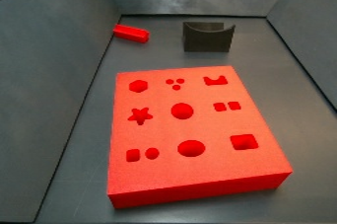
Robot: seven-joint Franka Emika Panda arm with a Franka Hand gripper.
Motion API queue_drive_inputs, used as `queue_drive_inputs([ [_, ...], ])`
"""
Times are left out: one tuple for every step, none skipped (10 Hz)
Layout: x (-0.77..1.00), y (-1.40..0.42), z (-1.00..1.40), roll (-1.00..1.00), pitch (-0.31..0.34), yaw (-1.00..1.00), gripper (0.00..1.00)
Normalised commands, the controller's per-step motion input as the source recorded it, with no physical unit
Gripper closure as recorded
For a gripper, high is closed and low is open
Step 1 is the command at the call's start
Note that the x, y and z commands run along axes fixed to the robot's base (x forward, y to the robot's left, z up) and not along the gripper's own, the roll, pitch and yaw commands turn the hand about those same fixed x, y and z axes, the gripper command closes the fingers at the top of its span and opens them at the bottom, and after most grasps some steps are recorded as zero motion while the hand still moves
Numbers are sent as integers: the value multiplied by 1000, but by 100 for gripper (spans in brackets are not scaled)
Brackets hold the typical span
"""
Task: Pick up the star object. Move up. Place the star object on the fixture. Regrasp the star object. Move to above the board. Insert the star object.
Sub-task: Pick up the star object.
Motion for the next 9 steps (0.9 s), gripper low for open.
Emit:
queue_drive_inputs([
  [0, 0, -23, 0, 0, 0, 0],
  [-29, 0, -43, 0, -26, 0, 0],
  [-417, -83, -320, -27, -76, 9, 0],
  [-786, -123, -714, -9, -24, 417, 0],
  [-146, -37, -643, -30, 90, 826, 0],
  [-17, 0, -666, -23, 96, 954, 0],
  [-160, 66, -726, -77, 0, 946, 0],
  [-94, 51, -697, -74, 13, 980, 0],
  [-9, 0, -706, -39, 27, 1000, 0],
])
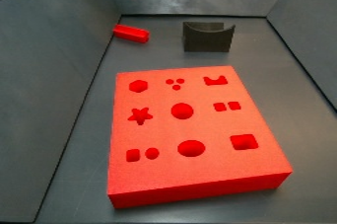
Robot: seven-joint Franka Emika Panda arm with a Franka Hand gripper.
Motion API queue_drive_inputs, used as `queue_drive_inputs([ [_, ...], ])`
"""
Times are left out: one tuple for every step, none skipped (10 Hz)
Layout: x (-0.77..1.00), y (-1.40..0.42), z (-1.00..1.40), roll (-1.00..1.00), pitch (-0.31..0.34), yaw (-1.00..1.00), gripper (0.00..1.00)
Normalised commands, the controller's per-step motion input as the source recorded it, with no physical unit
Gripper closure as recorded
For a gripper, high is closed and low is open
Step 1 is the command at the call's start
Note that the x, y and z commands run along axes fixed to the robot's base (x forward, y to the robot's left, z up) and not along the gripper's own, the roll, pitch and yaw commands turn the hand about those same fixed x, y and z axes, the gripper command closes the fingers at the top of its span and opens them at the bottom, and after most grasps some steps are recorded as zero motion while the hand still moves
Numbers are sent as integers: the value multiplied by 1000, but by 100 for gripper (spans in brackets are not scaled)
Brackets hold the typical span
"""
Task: Pick up the star object. Move up. Place the star object on the fixture. Regrasp the star object. Move to above the board. Insert the star object.
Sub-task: Pick up the star object.
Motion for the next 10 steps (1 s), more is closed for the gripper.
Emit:
queue_drive_inputs([
  [0, 0, -577, -24, 83, 1000, 0],
  [0, -37, -577, -10, 101, 1000, 0],
  [-117, 0, -743, -33, 46, 834, 0],
  [-669, 0, -1000, 11, -27, 591, 0],
  [-694, 0, -1000, 39, -43, 557, 0],
  [-717, 0, -1000, 16, -56, 537, 0],
  [-774, 0, -960, 0, -87, 406, 0],
  [-597, 0, -911, -7, -67, 346, 0],
  [-94, 0, -1000, -41, 0, 234, 0],
  [-23, -20, -1000, -36, 0, 134, 0],
])
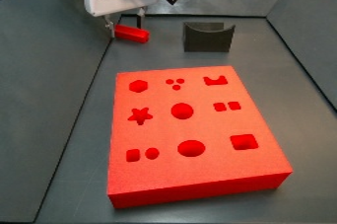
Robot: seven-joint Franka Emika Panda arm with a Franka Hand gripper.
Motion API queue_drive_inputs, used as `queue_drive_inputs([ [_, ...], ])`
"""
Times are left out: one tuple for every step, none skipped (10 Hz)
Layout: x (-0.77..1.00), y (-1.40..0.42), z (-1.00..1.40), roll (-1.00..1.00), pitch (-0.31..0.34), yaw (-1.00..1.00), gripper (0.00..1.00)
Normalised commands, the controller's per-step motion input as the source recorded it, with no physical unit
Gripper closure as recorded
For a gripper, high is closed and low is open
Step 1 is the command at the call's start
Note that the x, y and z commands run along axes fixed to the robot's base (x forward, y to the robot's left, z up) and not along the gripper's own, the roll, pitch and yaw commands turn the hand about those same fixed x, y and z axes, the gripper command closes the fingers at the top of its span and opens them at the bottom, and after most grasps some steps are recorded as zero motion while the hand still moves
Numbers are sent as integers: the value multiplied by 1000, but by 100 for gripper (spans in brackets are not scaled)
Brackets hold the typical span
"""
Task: Pick up the star object. Move up. Place the star object on the fixture. Regrasp the star object. Move to above the board. Insert the star object.
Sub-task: Pick up the star object.
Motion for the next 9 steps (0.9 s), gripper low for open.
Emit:
queue_drive_inputs([
  [0, -6, -1000, -19, 0, 131, 0],
  [0, 23, -646, -24, 0, 69, 0],
  [0, 0, 0, 7, 0, 0, 0],
  [0, 0, 0, 0, 0, 0, 0],
  [0, 0, 0, 0, 0, 0, 100],
  [0, 0, 0, 0, 0, 0, 100],
  [0, 0, 0, 0, 0, 0, 100],
  [0, 0, 0, 0, 0, 0, 100],
  [0, 0, 0, 0, 0, 0, 100],
])
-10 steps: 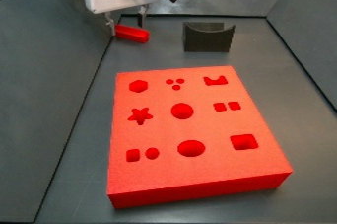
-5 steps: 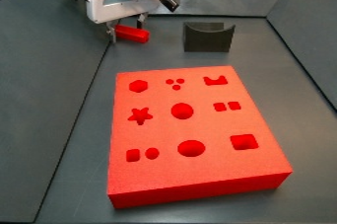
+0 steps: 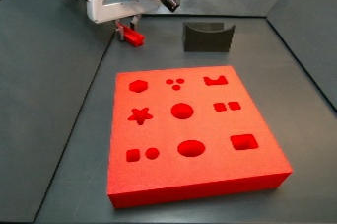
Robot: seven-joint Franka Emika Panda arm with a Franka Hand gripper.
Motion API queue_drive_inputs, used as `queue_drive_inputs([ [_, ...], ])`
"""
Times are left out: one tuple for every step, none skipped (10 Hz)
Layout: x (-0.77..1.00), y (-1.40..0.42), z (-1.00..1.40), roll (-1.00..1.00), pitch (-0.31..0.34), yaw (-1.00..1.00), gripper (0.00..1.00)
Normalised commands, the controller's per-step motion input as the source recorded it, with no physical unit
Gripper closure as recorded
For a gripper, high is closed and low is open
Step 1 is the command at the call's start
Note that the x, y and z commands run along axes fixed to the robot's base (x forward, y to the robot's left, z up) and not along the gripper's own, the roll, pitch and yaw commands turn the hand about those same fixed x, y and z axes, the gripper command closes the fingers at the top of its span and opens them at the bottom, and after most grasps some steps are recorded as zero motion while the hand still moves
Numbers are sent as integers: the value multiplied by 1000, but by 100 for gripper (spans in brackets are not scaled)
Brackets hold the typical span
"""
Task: Pick up the star object. Move up. Place the star object on the fixture. Regrasp the star object. Move to above the board. Insert the star object.
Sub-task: Pick up the star object.
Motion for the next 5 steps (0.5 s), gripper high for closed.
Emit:
queue_drive_inputs([
  [0, 0, 0, 0, 0, 0, 100],
  [0, 0, 0, 0, 0, 0, 100],
  [0, 0, 0, 0, 0, 0, 100],
  [0, 0, 0, 0, 0, 0, 100],
  [0, 0, 0, 0, 0, 0, 100],
])
